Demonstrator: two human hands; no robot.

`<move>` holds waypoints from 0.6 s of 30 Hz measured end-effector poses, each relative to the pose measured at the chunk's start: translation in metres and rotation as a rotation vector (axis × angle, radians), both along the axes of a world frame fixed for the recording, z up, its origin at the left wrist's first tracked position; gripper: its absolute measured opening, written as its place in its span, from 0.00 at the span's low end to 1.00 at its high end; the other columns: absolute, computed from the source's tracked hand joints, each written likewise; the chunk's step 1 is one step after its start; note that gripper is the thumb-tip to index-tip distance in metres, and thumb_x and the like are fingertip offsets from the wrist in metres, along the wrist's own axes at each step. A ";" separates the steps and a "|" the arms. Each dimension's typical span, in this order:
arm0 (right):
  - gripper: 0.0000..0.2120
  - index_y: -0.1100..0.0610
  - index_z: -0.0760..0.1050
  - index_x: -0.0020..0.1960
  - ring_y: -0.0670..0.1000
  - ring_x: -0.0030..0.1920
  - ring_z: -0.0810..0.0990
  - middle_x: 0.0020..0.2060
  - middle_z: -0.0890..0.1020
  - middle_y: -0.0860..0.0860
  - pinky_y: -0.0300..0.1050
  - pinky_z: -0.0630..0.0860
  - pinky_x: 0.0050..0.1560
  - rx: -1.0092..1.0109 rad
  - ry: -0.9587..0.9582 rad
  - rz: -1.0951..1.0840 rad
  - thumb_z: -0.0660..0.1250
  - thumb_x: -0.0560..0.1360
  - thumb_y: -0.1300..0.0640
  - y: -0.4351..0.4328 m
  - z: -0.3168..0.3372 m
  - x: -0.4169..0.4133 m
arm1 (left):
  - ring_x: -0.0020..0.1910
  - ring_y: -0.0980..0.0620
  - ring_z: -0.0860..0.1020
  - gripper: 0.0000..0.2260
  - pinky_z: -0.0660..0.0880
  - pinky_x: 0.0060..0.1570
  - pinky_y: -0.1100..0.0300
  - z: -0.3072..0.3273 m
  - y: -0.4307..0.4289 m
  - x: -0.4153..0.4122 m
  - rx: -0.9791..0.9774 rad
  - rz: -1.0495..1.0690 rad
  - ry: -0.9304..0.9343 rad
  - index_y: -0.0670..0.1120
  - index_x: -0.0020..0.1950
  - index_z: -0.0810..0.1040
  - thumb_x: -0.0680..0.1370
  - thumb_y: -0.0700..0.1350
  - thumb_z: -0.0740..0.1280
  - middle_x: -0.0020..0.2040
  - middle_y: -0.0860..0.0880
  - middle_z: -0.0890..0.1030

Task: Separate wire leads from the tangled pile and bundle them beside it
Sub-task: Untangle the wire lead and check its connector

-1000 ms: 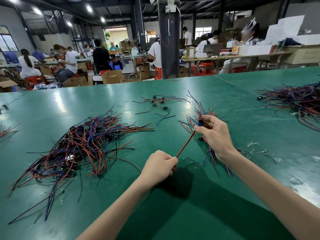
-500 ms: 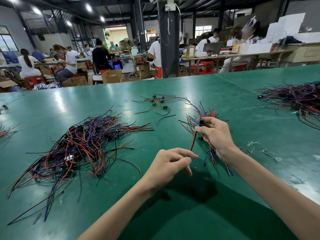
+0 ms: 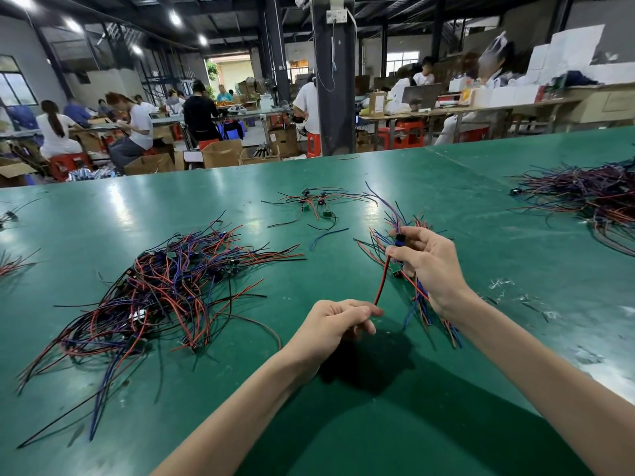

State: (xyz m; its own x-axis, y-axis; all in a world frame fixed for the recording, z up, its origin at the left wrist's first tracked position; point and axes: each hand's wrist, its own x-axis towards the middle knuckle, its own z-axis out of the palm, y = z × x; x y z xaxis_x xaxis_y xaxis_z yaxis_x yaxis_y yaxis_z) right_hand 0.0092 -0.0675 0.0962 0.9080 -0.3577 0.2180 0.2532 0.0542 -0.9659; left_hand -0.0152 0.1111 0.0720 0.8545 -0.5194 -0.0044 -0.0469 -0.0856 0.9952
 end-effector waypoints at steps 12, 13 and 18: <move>0.10 0.60 0.78 0.49 0.44 0.28 0.69 0.34 0.77 0.52 0.34 0.63 0.25 0.081 0.004 -0.021 0.68 0.71 0.71 -0.010 0.003 0.003 | 0.50 0.62 0.75 0.21 0.70 0.57 0.63 0.001 -0.001 -0.003 0.020 0.112 -0.177 0.52 0.26 0.81 0.78 0.39 0.66 0.57 0.54 0.77; 0.09 0.59 0.78 0.48 0.43 0.27 0.70 0.34 0.78 0.51 0.34 0.63 0.25 0.091 0.005 -0.022 0.68 0.71 0.71 -0.011 0.004 0.003 | 0.52 0.61 0.74 0.20 0.70 0.60 0.61 0.001 -0.001 -0.002 0.020 0.124 -0.193 0.53 0.26 0.81 0.78 0.40 0.66 0.59 0.54 0.75; 0.10 0.58 0.77 0.45 0.42 0.25 0.69 0.33 0.77 0.51 0.33 0.62 0.24 0.113 0.038 -0.013 0.68 0.71 0.72 -0.010 0.001 0.004 | 0.54 0.60 0.74 0.17 0.68 0.56 0.70 0.004 0.000 -0.010 0.022 0.050 -0.275 0.52 0.29 0.82 0.78 0.41 0.67 0.59 0.55 0.75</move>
